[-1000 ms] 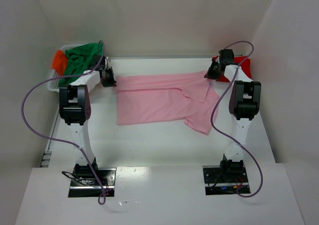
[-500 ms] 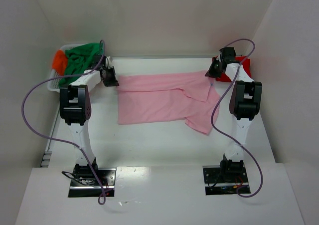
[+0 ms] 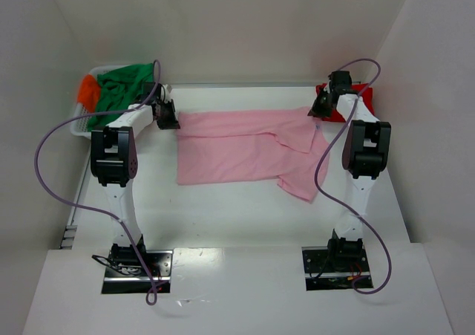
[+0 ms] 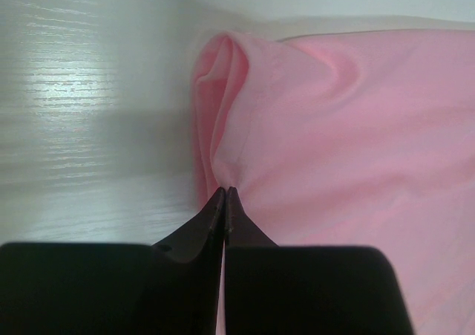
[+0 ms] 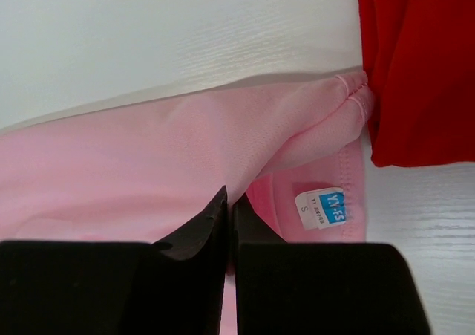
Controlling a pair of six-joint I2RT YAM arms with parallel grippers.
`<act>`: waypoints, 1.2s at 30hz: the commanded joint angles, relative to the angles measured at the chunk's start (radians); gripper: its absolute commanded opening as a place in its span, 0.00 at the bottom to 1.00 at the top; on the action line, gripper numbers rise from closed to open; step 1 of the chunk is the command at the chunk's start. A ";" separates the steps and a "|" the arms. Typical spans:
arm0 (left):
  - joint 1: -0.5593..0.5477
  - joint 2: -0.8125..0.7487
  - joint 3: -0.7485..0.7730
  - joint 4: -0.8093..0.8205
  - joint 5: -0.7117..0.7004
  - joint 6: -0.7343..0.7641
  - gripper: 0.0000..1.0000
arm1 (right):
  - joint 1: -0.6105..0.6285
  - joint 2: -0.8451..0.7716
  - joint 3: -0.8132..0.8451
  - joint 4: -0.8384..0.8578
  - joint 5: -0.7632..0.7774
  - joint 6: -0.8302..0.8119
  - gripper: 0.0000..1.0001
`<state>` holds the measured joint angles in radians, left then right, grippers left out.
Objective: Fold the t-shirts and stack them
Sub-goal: Fold the flattened tshirt in 1/3 of the way
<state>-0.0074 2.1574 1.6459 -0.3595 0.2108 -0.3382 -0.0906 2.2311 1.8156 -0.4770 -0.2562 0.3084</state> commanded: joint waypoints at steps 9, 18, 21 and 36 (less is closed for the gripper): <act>0.003 -0.028 0.023 0.002 -0.015 0.005 0.00 | -0.047 -0.036 -0.019 -0.026 0.058 -0.023 0.20; 0.003 -0.010 0.023 0.002 0.028 0.015 0.00 | -0.047 -0.036 -0.048 -0.017 -0.020 -0.023 0.41; 0.003 -0.010 0.023 0.002 0.038 0.015 0.00 | -0.047 -0.054 -0.081 0.004 -0.063 -0.014 0.42; 0.003 -0.001 0.023 0.002 0.029 0.015 0.00 | -0.047 -0.100 -0.170 0.035 -0.041 0.005 0.00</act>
<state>-0.0074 2.1578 1.6459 -0.3637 0.2264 -0.3393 -0.1356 2.2108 1.6562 -0.4648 -0.3153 0.3099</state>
